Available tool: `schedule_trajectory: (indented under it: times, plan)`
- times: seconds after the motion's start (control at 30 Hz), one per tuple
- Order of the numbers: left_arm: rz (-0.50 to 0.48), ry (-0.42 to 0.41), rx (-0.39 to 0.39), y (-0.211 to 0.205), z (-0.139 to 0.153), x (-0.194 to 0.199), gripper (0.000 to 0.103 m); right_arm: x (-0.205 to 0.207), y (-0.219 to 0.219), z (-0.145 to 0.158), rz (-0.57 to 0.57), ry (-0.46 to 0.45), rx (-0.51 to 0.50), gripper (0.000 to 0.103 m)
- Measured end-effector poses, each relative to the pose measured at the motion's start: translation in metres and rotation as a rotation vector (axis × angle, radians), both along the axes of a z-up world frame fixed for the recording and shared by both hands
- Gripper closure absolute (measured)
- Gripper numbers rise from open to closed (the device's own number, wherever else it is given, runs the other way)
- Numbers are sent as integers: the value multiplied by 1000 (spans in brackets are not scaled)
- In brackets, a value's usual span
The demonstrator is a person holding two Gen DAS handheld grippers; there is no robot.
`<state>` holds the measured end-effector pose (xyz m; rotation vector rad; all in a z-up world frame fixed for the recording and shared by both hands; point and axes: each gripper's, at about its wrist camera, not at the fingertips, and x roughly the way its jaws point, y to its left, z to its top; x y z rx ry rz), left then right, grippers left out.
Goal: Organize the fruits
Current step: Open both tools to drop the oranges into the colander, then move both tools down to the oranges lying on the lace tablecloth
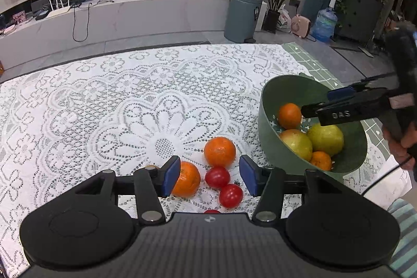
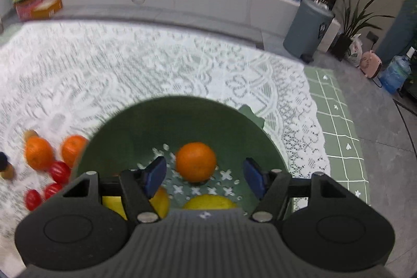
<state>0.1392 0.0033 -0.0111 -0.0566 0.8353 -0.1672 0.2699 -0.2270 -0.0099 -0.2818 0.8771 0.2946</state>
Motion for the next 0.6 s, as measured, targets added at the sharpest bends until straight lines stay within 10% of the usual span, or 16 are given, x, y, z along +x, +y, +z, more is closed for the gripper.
schedule_trajectory:
  times: [0.6]
  plan:
    - [12,-80,-19,19,4,-31,38,-119,44,23,-13,-230,272,34]
